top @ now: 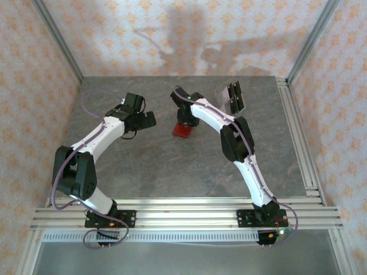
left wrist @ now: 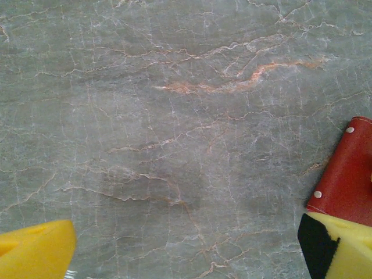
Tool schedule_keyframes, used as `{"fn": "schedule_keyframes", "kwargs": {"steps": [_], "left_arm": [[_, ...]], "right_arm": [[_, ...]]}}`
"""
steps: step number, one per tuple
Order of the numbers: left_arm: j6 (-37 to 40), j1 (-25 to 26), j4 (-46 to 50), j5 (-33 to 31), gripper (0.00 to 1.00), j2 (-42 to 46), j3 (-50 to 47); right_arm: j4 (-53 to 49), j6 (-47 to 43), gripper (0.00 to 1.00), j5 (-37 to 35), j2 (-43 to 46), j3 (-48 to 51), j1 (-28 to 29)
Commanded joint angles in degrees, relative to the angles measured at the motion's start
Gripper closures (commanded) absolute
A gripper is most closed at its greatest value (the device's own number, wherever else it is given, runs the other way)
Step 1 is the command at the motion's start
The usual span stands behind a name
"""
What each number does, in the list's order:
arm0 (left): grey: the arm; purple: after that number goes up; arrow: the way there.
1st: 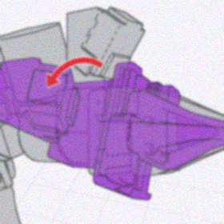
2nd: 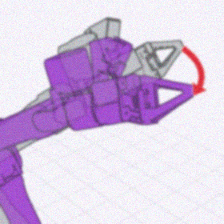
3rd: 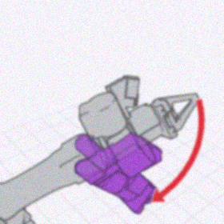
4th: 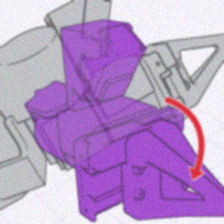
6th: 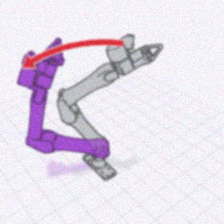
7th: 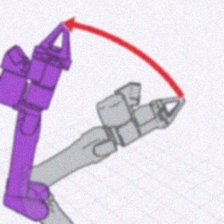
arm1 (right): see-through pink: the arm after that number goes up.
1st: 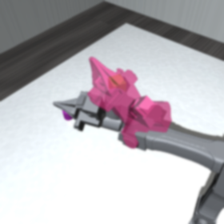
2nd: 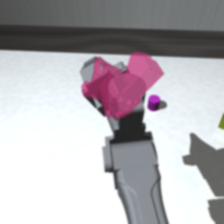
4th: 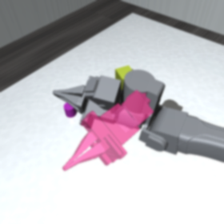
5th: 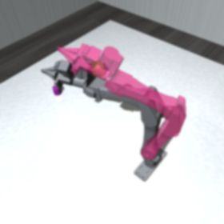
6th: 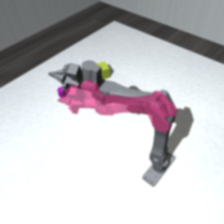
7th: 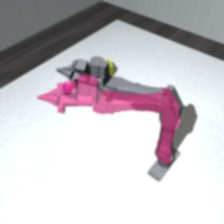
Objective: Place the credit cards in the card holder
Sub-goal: Move the card holder to the center of the table.
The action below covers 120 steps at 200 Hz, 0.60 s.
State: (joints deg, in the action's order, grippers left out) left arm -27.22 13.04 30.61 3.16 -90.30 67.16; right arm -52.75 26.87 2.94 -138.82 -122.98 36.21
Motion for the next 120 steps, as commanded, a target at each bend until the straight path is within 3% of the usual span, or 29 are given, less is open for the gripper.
{"fn": "schedule_keyframes", "kwargs": {"steps": [1, 75, 94, 120], "left_arm": [[-1.2, 0.2, 0.4, 0.5, 0.00, -0.5, 1.5], [-2.1, 0.2, -0.2, 1.0, 0.00, -0.9, 1.0], [-2.4, 0.2, -0.5, 1.4, 0.00, -0.9, 0.7], [-3.1, 0.2, -1.0, 2.2, 0.00, -1.2, 0.7]], "right_arm": [[-2.1, -0.9, 0.57, -1.3, -0.6, -1.0, 0.6], [-2.2, -2.2, 0.55, -0.5, -0.2, 0.3, 1.1], [-2.5, -2.7, 0.60, -0.5, -0.2, 0.9, 1.1], [-3.2, -4.0, 0.74, -0.2, -0.1, 1.3, 1.1]]}}
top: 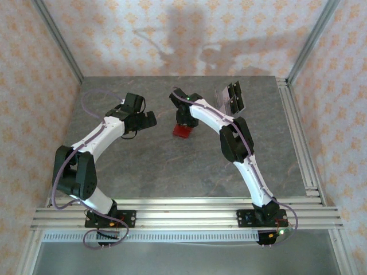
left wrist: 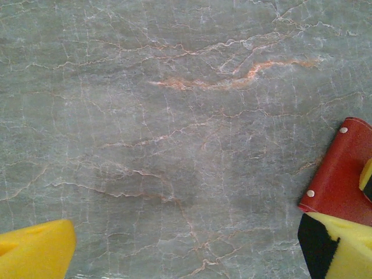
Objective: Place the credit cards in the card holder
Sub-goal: Move the card holder to the center of the table.
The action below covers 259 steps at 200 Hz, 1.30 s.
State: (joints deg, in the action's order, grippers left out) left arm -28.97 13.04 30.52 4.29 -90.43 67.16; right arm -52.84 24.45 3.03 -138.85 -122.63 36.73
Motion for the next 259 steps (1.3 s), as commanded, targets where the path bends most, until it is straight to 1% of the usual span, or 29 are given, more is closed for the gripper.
{"fn": "schedule_keyframes", "kwargs": {"steps": [1, 18, 44, 78, 98, 137, 174, 184, 190, 221, 225, 233, 239, 247, 259], "left_arm": [[-1.3, 0.2, -1.0, 1.1, 0.00, -1.1, 0.7], [-1.3, 0.2, -1.1, 1.6, 0.00, -1.0, 0.8], [-1.3, 0.3, -1.5, 1.8, 0.00, -0.8, 0.8], [-1.3, 0.3, -1.4, 2.3, 0.00, -1.8, 1.1], [-1.3, 0.4, -1.1, 2.8, 0.00, -2.8, 1.7], [-1.3, 0.3, -0.8, 4.2, 0.00, -3.7, 1.6], [-1.3, 0.4, -0.8, 5.2, 0.00, -3.4, 0.3], [-1.3, 0.4, -1.0, 5.7, 0.00, -3.3, -0.3], [-3.0, 0.4, -1.0, 6.0, 0.00, -3.3, -0.6], [-3.4, 0.6, -1.1, 6.5, 0.00, -3.2, -1.6], [-3.4, 0.7, -1.1, 6.4, 0.00, -3.2, -1.5], [-3.4, 0.8, -1.1, 6.5, 0.00, -3.2, -1.5], [-3.4, 0.9, -1.1, 6.6, 0.00, -3.3, -1.6], [-3.3, 0.9, -1.0, 6.6, 0.00, -3.5, -1.3], [-3.1, 1.0, -1.1, 7.2, 0.00, -3.9, -1.1]], "right_arm": [[-3.2, -1.7, 0.75, -0.2, 0.0, 0.9, 0.6], [-3.5, -2.9, 0.87, 0.9, 0.3, 0.7, 0.4], [-4.0, -5.2, 1.00, 2.9, 1.0, 0.6, 0.0], [-4.5, -6.9, 1.00, 5.5, 2.4, 1.2, -0.3], [-3.5, -7.3, 1.00, 6.6, 4.9, 3.2, -0.3], [0.0, -7.4, 1.00, 9.0, 10.6, 9.6, -0.3], [5.6, -8.1, 1.00, 10.8, 16.7, 18.1, -0.4], [6.9, -8.2, 1.00, 10.9, 17.9, 20.0, -0.4], [7.4, -8.2, 1.00, 10.9, 18.4, 21.2, -0.5], [9.6, -6.3, 1.00, 10.2, 20.5, 24.6, -1.1], [9.9, -5.7, 0.96, 10.1, 20.7, 24.8, -1.3], [10.7, -4.7, 0.82, 9.9, 21.1, 25.2, -1.7], [11.4, -3.9, 0.75, 9.9, 21.4, 25.6, -2.1], [12.2, -3.1, 0.70, 10.3, 21.7, 25.9, -2.6], [13.1, -2.0, 0.64, 11.1, 21.8, 26.0, -3.7]]}}
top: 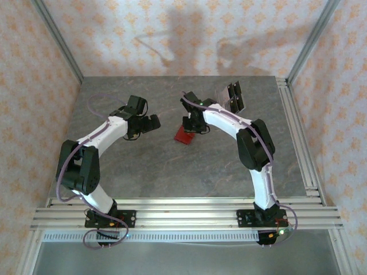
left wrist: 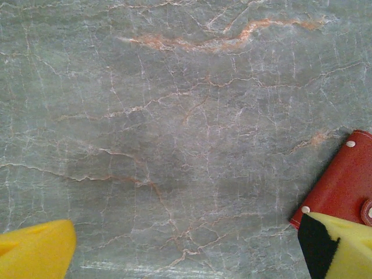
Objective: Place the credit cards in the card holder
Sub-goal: Move the card holder to the center of the table, then rotate the card holder at the center of the table.
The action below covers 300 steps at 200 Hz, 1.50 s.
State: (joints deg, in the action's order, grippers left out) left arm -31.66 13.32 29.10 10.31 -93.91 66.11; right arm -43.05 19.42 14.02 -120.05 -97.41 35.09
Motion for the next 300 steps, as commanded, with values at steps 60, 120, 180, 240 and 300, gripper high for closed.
{"fn": "schedule_keyframes", "kwargs": {"steps": [60, 120, 180, 240, 300], "left_arm": [[3.4, 3.0, -0.6, 5.8, 0.00, -4.4, 3.8], [7.0, 7.4, 0.6, 12.6, 0.04, -15.0, 13.2], [11.3, 8.4, 0.8, 12.4, 0.07, -20.5, 17.9], [16.4, 8.4, 1.0, 13.8, 0.11, -23.2, 19.6], [17.1, 8.4, -0.2, 17.1, 0.15, -25.6, 20.4]], "right_arm": [[9.4, 8.6, 0.56, 2.1, 5.9, 3.5, -8.9], [14.6, 10.8, 0.52, 2.6, 7.6, 5.1, -13.3], [17.6, 14.3, 0.51, 7.2, 2.9, 5.5, -13.6], [22.6, 18.8, 0.52, 9.9, 1.6, 10.7, -13.6], [28.1, 23.0, 0.61, 14.0, 1.2, 14.8, -13.6]]}}
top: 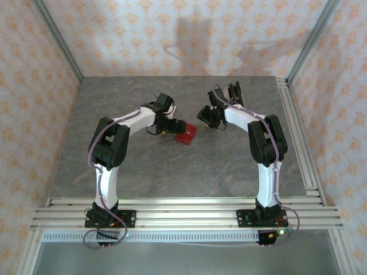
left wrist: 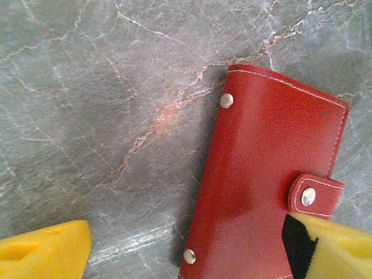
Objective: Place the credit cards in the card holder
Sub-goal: Rotate the card holder at the center of the table.
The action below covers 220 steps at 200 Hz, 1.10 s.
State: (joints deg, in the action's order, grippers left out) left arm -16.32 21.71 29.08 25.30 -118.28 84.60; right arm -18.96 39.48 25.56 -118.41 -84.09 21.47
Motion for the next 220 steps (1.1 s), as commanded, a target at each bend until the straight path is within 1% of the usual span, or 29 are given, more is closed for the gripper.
{"fn": "schedule_keyframes", "kwargs": {"steps": [1, 55, 143, 165, 191, 220], "left_arm": [[1.7, 0.0, -0.1, 2.2, 0.15, -1.2, 1.9], [1.3, 0.5, -1.2, 4.8, 0.19, -2.3, 2.2], [0.0, 1.1, -3.2, 9.9, 0.29, -2.4, -0.4], [-0.5, 1.2, -3.9, 11.4, 0.35, -2.2, -1.0], [-1.6, 1.3, -6.1, 13.7, 0.39, -1.3, -2.5], [-3.2, 1.4, -9.3, 15.9, 0.41, 0.3, -4.8]], "right_arm": [[4.0, 3.0, 0.61, 2.5, -0.5, 1.5, 0.1], [6.2, 4.8, 0.70, 5.1, -1.8, 2.2, 0.9], [6.5, 5.2, 0.72, 5.6, -3.5, 2.9, 1.8], [6.5, 5.2, 0.73, 5.6, -3.6, 2.9, 1.8], [6.6, 5.2, 0.74, 5.7, -3.6, 3.1, 1.8], [6.6, 5.1, 0.75, 5.9, -3.7, 3.4, 1.8]]}}
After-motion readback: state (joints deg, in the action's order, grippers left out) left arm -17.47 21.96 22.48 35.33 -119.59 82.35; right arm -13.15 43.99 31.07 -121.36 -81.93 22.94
